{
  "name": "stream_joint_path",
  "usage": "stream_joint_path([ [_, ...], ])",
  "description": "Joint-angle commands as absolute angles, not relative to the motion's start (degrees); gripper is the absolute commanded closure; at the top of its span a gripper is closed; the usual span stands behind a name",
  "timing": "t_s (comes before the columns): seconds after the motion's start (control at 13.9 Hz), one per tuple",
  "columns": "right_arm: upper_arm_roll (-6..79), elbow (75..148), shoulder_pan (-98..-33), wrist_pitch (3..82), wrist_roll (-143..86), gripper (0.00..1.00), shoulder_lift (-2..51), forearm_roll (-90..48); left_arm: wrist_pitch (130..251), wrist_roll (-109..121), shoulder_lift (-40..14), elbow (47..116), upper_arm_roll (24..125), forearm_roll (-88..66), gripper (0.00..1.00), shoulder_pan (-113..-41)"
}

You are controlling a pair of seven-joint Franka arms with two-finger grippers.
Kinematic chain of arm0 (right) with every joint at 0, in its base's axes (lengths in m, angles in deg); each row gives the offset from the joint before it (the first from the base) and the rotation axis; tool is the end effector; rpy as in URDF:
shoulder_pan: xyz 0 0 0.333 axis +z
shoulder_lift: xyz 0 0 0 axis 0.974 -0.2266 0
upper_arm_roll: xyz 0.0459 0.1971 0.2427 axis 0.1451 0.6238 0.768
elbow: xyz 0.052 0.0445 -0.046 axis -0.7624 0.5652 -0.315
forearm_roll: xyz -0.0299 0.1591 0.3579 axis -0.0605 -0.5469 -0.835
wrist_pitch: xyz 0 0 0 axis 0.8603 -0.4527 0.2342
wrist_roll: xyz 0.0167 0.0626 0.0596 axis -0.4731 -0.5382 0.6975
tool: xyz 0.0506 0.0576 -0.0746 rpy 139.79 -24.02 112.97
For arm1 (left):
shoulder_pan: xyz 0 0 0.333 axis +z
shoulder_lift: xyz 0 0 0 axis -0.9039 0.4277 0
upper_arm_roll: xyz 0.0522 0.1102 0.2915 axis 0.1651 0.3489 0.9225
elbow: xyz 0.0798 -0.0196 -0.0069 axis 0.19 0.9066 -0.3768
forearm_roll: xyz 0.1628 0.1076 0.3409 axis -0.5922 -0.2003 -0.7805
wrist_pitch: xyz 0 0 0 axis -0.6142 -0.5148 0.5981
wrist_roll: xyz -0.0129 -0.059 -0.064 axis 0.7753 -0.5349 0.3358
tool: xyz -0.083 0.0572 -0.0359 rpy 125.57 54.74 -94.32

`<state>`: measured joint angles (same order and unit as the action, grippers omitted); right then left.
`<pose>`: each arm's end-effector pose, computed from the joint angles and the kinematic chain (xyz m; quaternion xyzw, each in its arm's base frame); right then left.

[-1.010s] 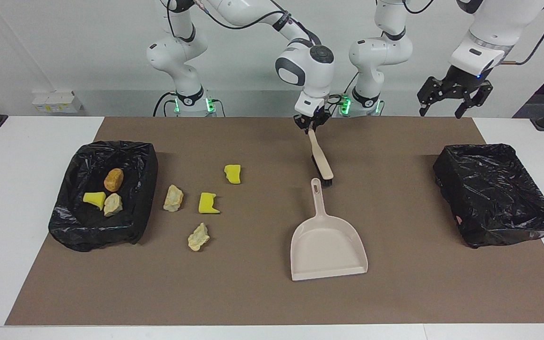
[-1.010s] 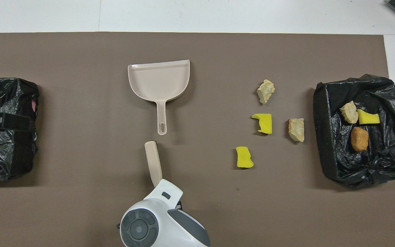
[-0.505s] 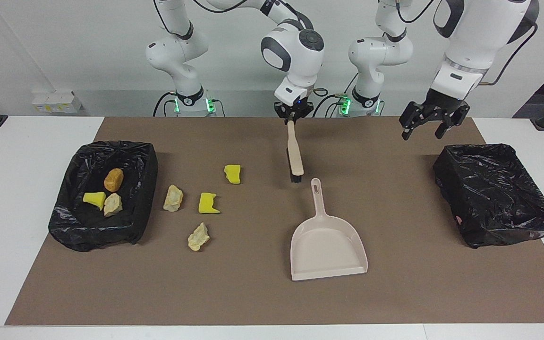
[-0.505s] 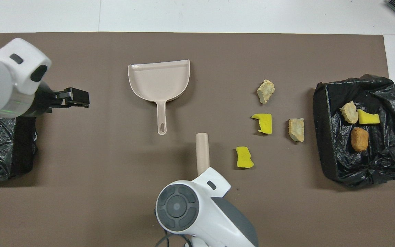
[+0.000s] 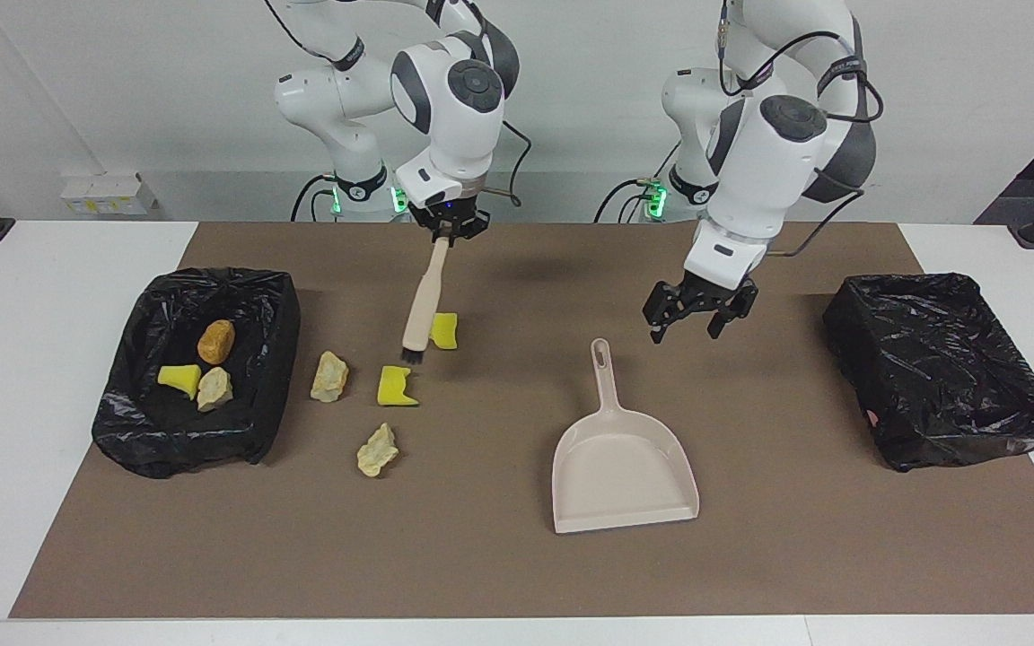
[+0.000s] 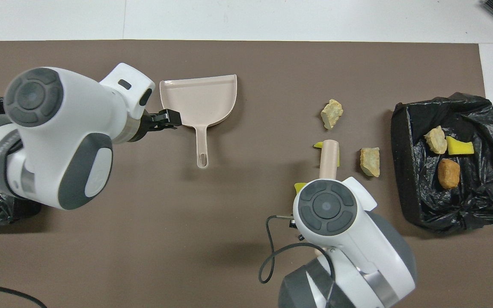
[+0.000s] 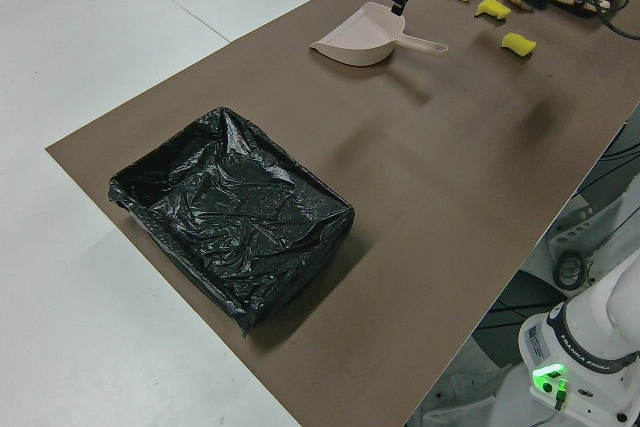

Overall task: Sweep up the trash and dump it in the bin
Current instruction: 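Reach the left gripper to the dustpan while the right gripper takes the brush, then grasp the dustpan with the left gripper while the right gripper lowers the brush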

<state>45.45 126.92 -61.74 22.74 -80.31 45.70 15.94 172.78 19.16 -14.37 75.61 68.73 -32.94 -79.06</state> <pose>0.4243 0.2476 0.4506 0.9832 -0.0987 -0.0699 0.1370 0.5697 -0.2421 0.4805 0.9941 0.0612 0.0582 0.0673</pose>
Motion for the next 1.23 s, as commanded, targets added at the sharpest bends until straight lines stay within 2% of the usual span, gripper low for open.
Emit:
stream_joint_path([
  [0.0, 46.25, 130.19, -66.78, 23.73, -77.71, 1.00, 46.94, 21.14, 177.96, 21.86, -10.84, 78.13, 69.71, -32.77, 0.00, -82.95],
  [0.36, 46.16, 135.55, -73.63, 27.33, -70.17, 1.00, 48.26, 24.66, 181.05, 18.80, -7.94, 78.40, 69.71, -33.56, 0.00, -86.12],
  [0.65, 46.16, 139.69, -74.88, 31.63, -69.70, 1.00, 47.74, 28.36, 181.93, 13.78, -7.50, 79.89, 69.71, -33.56, 0.00, -86.91],
  [1.15, 46.51, 137.94, -75.76, 37.18, -70.31, 1.00, 40.36, 30.83, 182.46, 12.45, -3.89, 79.10, 69.79, -35.67, 0.00, -87.53],
])
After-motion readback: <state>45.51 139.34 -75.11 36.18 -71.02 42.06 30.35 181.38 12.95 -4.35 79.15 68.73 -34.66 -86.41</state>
